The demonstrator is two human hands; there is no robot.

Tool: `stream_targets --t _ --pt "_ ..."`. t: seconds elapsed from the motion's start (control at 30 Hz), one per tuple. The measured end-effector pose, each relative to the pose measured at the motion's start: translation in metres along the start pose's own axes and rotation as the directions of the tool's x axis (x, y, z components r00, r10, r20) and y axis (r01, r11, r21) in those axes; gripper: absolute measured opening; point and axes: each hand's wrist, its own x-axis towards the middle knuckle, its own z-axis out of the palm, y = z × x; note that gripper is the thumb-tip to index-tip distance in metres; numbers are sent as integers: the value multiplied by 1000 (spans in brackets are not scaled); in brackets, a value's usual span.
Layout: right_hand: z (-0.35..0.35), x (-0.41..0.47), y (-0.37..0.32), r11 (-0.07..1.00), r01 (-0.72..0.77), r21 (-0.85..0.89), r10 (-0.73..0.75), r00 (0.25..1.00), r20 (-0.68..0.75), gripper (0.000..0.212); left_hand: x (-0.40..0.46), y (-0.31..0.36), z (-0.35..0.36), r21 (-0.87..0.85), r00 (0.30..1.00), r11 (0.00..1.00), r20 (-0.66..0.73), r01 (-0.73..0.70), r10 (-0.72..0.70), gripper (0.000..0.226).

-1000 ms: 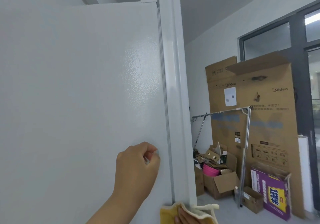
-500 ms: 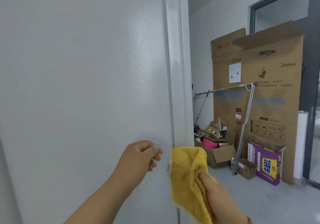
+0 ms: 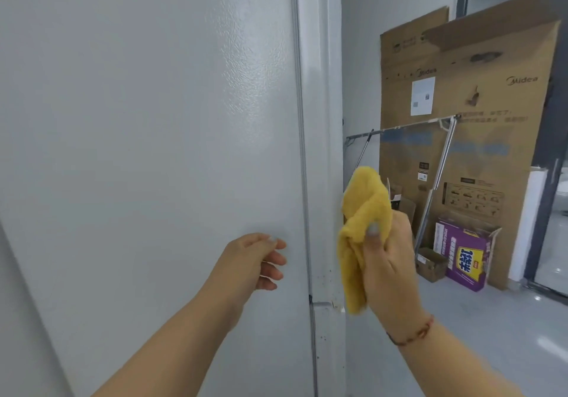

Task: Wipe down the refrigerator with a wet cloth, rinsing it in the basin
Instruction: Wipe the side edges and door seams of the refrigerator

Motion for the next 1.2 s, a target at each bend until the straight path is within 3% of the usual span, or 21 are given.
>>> stream_targets --t 0.03,0.07,0.13,0.2,0.27,0.47,0.73,0.93,1.03,1.2 --pt "4 8 9 955 202 -217 -198 979 40 50 3 -4 1 -32 1000 999 -31 3 -4 23" --pt "10 18 18 834 367 -412 -358 928 103 57 6 -6 2 -56 998 998 -66 -5 1 23" --pt "22 30 39 502 556 -662 -529 803 274 61 11 -12 4 -70 990 997 -140 -36 26 23" --pt "31 30 63 273 600 -752 -488 760 430 66 16 -20 5 -47 979 997 -195 -64 54 21" --pt "34 20 83 171 600 -782 -397 768 503 70 19 -27 6 -29 972 996 -221 -84 76 20" --pt "38 -22 110 206 568 -797 -311 810 497 83 25 -44 9 -2 969 994 -223 -111 107 19" --pt "37 -92 168 218 591 -776 -244 804 543 86 29 -64 14 -17 972 994 -212 -104 98 18" --pt "35 -129 200 191 598 -778 -144 801 581 67 33 -79 20 -17 972 994 -211 -107 101 17" --pt "35 -134 205 122 617 -777 -138 786 603 82 33 -86 23 -9 970 995 -221 -104 99 18" --pt "17 -175 226 -7 728 -686 -89 683 725 118 28 -91 29 -8 974 997 -217 -75 71 18"
